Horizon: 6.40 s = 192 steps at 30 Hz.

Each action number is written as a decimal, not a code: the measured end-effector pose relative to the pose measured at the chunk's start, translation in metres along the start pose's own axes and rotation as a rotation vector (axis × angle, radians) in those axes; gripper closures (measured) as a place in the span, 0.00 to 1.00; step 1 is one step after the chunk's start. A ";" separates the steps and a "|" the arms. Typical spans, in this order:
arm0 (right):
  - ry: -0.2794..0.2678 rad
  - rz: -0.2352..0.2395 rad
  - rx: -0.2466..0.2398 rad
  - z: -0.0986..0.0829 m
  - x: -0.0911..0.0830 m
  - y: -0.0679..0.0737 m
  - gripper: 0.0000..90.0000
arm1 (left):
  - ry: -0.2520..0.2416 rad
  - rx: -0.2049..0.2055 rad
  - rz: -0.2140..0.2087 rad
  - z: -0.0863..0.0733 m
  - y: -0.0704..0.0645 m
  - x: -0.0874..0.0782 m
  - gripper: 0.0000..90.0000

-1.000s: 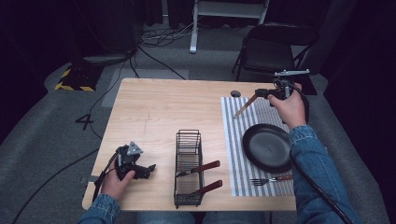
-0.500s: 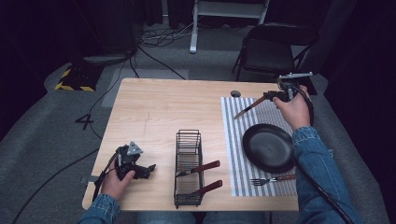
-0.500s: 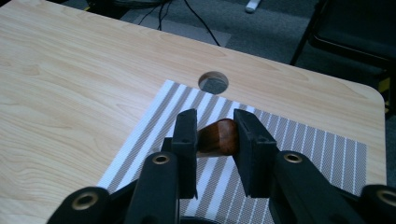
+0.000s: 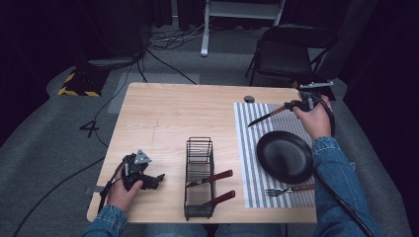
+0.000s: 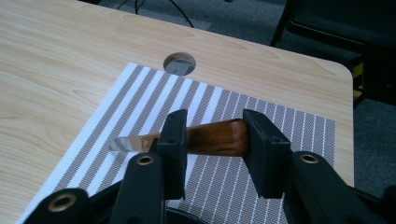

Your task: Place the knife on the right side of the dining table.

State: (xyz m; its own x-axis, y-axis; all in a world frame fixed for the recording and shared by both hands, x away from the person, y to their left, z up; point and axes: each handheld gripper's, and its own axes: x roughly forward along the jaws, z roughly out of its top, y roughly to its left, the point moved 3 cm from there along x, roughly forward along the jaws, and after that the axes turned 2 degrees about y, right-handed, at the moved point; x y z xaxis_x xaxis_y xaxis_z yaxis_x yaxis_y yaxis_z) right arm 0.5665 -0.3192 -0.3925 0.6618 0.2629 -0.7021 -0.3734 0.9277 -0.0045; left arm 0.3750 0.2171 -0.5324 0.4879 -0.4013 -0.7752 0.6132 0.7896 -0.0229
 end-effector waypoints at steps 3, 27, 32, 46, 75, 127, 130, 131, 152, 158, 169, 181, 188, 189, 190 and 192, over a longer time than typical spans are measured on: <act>0.006 -0.004 0.015 -0.004 0.004 -0.005 0.67 | 0.000 0.000 0.000 0.000 0.000 0.000 0.00; 0.068 -0.030 0.096 -0.030 0.030 -0.027 0.53 | 0.000 0.000 0.000 0.000 0.000 0.000 0.00; 0.072 -0.036 0.098 -0.035 0.034 -0.031 0.52 | 0.000 0.000 0.000 0.000 0.000 0.000 0.00; 0.082 -0.007 0.156 -0.050 0.046 -0.042 0.50 | 0.000 0.000 0.000 0.000 0.000 0.000 0.00; 0.131 -0.002 0.215 -0.075 0.067 -0.057 0.51 | 0.000 0.000 0.000 0.000 0.000 0.000 0.00; 0.153 0.024 0.234 -0.068 0.084 -0.040 0.48 | 0.000 0.000 0.000 0.000 0.000 0.000 0.00; 0.151 0.023 0.233 -0.068 0.084 -0.040 0.48 | 0.000 0.000 0.000 0.000 0.000 0.000 0.00; 0.143 0.022 0.225 -0.067 0.083 -0.041 0.48 | 0.000 0.000 0.000 0.000 0.000 0.000 0.00; -0.076 0.071 0.029 -0.027 0.001 0.001 0.48 | -0.001 -0.005 0.008 -0.001 0.000 -0.001 0.00; -0.121 0.101 0.000 -0.025 -0.026 0.019 0.48 | 0.000 -0.001 0.009 -0.001 0.000 -0.001 0.00; -0.191 0.193 0.004 -0.040 -0.067 0.053 0.48 | 0.000 -0.001 0.009 -0.001 0.000 -0.001 0.00; -0.214 0.293 -0.074 -0.078 -0.108 0.112 0.47 | 0.000 -0.001 0.009 0.000 0.000 -0.001 0.00; -0.227 0.339 -0.117 -0.107 -0.114 0.146 0.47 | 0.000 -0.001 0.009 -0.001 0.000 -0.001 0.00; -0.230 0.339 -0.131 -0.110 -0.113 0.151 0.47 | 0.000 -0.001 0.009 -0.001 0.000 -0.001 0.00; -0.231 0.343 -0.144 -0.113 -0.112 0.155 0.47 | -0.001 -0.001 0.009 -0.001 0.000 -0.001 0.00; -0.241 0.365 -0.160 -0.120 -0.108 0.163 0.47 | -0.001 -0.001 0.009 -0.001 0.000 -0.001 0.00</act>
State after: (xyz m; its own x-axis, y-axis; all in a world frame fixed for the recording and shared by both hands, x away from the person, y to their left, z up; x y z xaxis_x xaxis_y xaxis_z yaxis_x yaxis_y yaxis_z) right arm 0.3565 -0.2283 -0.4030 0.5935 0.6364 -0.4928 -0.6929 0.7154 0.0894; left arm 0.3744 0.2177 -0.5322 0.4939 -0.3942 -0.7750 0.6077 0.7940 -0.0165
